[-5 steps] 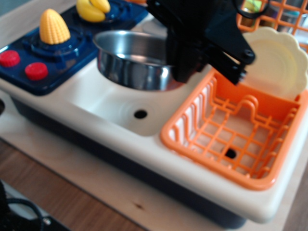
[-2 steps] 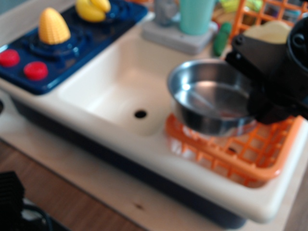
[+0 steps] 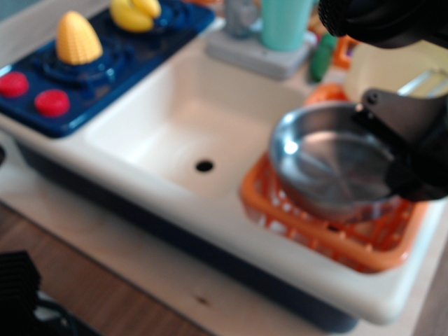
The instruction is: Put pan from sink into drying rack
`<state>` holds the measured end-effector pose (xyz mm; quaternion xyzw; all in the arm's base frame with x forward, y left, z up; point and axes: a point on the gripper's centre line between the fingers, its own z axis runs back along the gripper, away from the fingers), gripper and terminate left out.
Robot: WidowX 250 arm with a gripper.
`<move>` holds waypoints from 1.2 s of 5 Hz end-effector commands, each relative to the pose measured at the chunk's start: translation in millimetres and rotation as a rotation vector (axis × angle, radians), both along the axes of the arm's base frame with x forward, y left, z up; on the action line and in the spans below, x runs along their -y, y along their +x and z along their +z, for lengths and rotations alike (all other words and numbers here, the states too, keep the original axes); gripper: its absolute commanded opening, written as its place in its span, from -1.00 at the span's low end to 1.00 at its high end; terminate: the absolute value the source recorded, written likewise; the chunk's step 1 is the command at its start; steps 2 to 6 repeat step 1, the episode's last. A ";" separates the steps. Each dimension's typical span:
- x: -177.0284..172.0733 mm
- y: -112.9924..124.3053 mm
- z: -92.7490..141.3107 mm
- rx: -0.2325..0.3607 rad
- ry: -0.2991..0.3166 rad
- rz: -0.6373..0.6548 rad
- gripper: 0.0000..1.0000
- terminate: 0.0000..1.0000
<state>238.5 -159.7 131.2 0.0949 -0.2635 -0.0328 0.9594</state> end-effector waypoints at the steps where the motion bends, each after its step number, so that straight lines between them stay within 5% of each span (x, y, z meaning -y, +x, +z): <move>1: 2.8 3.2 4.7 0.050 -0.032 -0.003 1.00 1.00; 6: 2.8 3.2 4.7 0.050 -0.032 -0.003 1.00 1.00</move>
